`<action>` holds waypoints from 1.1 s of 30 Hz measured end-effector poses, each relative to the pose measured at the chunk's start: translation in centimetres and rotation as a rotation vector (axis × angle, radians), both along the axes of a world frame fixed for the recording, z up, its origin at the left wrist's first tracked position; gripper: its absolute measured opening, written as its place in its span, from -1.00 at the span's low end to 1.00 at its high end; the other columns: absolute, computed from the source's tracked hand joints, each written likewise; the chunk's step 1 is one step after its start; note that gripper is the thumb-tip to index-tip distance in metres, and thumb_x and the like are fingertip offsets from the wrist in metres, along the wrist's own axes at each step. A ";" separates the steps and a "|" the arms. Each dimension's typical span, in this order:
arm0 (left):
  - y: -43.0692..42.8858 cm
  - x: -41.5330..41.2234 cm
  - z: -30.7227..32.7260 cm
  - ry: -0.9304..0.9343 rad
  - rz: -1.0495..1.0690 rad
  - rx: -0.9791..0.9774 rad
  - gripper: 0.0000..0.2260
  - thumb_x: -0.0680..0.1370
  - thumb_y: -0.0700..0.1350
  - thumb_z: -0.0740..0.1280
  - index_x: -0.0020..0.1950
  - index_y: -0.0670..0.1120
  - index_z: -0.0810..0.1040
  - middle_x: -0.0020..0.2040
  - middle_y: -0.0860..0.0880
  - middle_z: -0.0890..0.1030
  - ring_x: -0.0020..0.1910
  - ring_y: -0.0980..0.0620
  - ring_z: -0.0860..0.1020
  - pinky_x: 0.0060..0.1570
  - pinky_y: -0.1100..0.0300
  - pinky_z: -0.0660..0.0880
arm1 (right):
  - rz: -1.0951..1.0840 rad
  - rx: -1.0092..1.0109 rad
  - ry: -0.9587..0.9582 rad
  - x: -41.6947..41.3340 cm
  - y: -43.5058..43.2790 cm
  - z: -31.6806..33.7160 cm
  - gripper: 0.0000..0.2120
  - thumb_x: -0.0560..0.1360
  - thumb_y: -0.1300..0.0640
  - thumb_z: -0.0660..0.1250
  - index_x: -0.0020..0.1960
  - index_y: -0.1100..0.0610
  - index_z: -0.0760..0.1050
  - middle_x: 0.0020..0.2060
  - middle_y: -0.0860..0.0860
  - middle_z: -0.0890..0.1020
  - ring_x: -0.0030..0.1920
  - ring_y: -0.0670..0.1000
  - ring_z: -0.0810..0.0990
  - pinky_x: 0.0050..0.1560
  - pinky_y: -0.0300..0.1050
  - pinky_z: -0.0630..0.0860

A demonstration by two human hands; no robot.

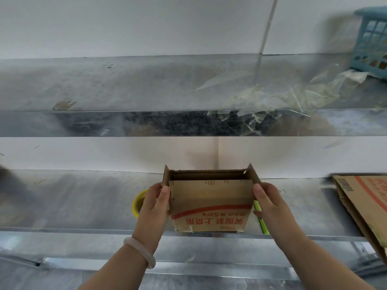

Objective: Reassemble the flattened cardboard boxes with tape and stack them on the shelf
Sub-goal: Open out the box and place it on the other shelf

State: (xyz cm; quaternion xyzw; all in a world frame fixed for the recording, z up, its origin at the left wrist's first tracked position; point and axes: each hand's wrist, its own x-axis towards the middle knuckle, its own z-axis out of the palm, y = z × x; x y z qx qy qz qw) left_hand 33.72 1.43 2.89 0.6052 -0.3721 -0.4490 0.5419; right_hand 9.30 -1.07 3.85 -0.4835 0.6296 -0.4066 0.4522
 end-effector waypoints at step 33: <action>-0.9 4.5 1.9 -0.327 -0.558 0.196 -0.51 0.45 0.08 0.44 0.35 0.23 0.40 0.26 0.06 0.48 0.17 0.04 0.53 0.03 0.18 0.58 | 0.493 0.015 0.446 -4.3 -2.3 0.6 -0.39 0.45 -0.17 0.41 0.41 -0.38 0.20 0.15 -0.25 0.50 0.08 -0.10 0.57 0.10 0.00 0.60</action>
